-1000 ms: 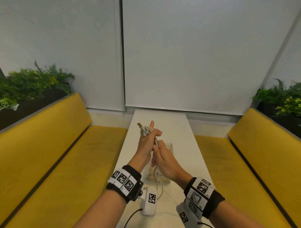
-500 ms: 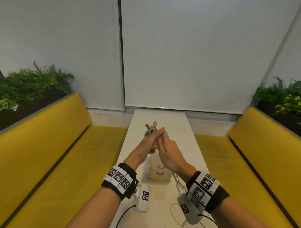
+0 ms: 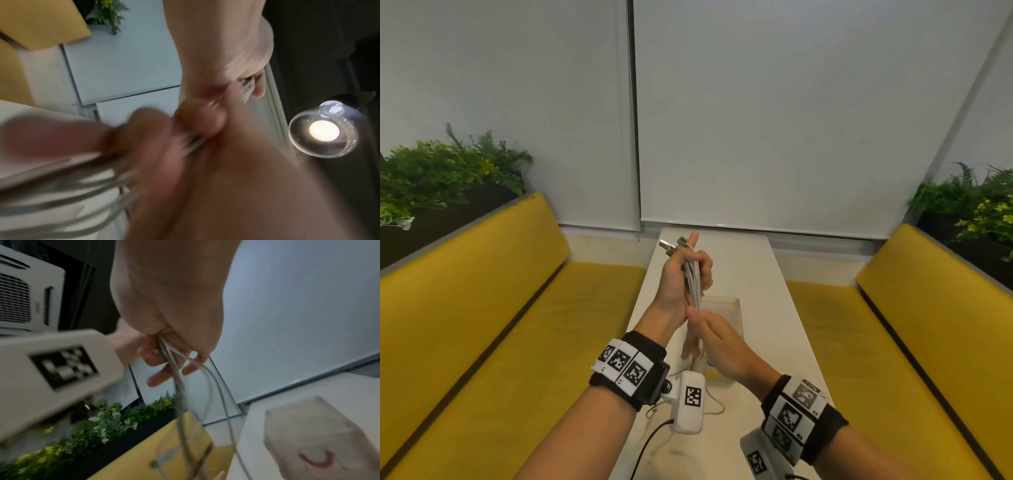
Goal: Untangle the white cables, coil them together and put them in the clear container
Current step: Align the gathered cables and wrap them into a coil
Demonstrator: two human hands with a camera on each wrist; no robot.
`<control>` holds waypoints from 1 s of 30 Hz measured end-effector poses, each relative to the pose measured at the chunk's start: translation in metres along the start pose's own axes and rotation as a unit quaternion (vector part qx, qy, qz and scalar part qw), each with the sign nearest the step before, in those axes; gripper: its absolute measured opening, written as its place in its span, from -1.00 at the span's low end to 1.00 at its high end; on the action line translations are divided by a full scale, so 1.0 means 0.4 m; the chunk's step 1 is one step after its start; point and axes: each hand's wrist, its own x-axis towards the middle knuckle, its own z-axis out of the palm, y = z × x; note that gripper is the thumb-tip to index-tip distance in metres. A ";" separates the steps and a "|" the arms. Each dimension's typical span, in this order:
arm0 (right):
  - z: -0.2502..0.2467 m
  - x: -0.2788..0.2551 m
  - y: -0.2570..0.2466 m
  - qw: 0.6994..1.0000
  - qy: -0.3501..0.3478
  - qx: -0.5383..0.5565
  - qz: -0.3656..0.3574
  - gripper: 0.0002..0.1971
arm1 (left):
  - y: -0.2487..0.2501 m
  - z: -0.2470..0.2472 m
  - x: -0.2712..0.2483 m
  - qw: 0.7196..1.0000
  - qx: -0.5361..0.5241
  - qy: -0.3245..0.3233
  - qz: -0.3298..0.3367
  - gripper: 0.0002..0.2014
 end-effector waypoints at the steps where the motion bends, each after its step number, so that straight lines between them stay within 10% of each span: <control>1: -0.003 0.003 0.008 1.000 -0.021 0.016 0.008 -0.51 | 0.010 0.005 0.002 1.000 -0.014 -0.009 0.007 -0.22; 12: -0.060 0.043 0.017 0.990 -0.126 -0.057 0.026 -0.14 | 0.064 0.004 -0.043 0.959 -0.065 -0.264 -0.076 -0.09; 24: -0.218 0.073 0.022 0.935 -0.264 -0.194 0.133 -0.86 | 0.034 -0.019 -0.129 0.869 0.229 -0.384 -0.209 -0.39; 30: -0.259 0.072 -0.016 0.915 -0.323 -0.109 0.214 -0.82 | 0.009 -0.045 -0.129 0.820 0.338 -0.347 -0.305 -0.49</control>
